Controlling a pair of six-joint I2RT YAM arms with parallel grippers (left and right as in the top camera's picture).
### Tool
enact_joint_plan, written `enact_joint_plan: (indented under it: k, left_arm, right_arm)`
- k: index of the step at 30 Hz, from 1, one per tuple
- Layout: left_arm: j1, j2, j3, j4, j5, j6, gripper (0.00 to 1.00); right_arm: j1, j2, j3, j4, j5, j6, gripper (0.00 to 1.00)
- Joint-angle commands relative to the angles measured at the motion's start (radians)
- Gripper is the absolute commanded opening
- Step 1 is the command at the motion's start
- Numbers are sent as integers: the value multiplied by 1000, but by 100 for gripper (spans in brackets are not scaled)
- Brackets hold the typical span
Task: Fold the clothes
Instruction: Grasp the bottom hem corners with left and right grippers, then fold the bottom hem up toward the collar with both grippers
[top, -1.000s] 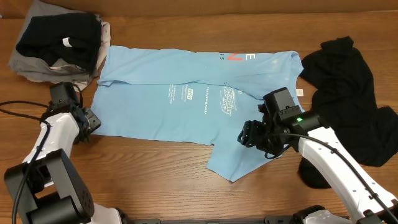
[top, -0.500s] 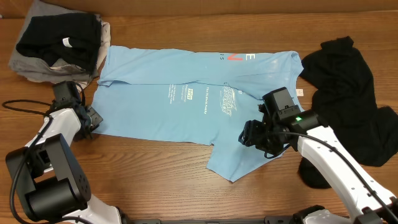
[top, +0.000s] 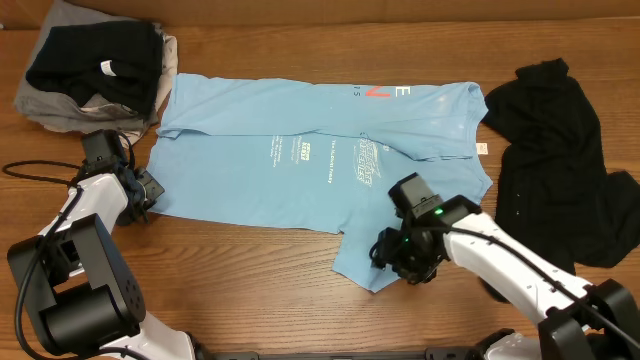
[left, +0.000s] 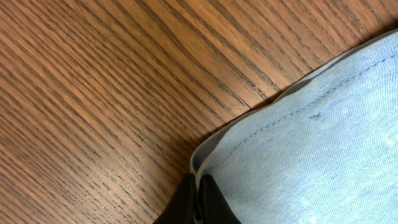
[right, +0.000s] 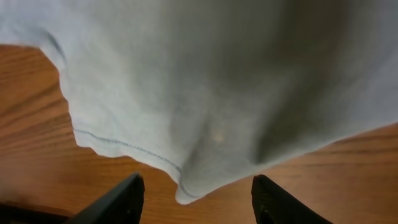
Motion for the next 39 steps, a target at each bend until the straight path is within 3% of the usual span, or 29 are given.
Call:
enact_joint_plan:
  k: [1, 9, 12, 16, 19, 20, 24, 29, 35, 39]
  left_arm:
    - [3, 85, -39, -15, 55, -6, 4]
    - [3, 85, -39, -27, 55, -6, 4]
    - [3, 85, -39, -27, 55, -6, 4]
    - [3, 85, -39, -27, 54, -6, 4]
    - [3, 85, -39, -29, 54, 3, 4]
    - [3, 85, -35, -37, 54, 3, 4]
    - [3, 81, -2, -86, 54, 32, 4]
    - [4, 60, 154, -286, 53, 54, 4]
    - [4, 20, 366, -503, -11, 59, 4]
    - [3, 16, 385, -505, -10, 81, 4]
  right_arm:
    - [77, 0, -14, -5, 36, 109, 59]
    - [174, 0, -74, 46, 139, 240, 54]
    - [174, 0, -75, 66, 167, 241, 35]
    - [174, 0, -76, 72, 192, 241, 20]
    - [174, 0, -76, 77, 203, 241, 15]
    - [174, 0, -76, 72, 220, 259, 5]
    - [163, -4, -70, 47, 237, 270, 4]
    - [100, -98, 16, -106, 251, 237, 4]
    - [-83, -238, 240, -462, 229, 44, 4]
    - [-192, -229, 339, -507, 211, -103, 4]
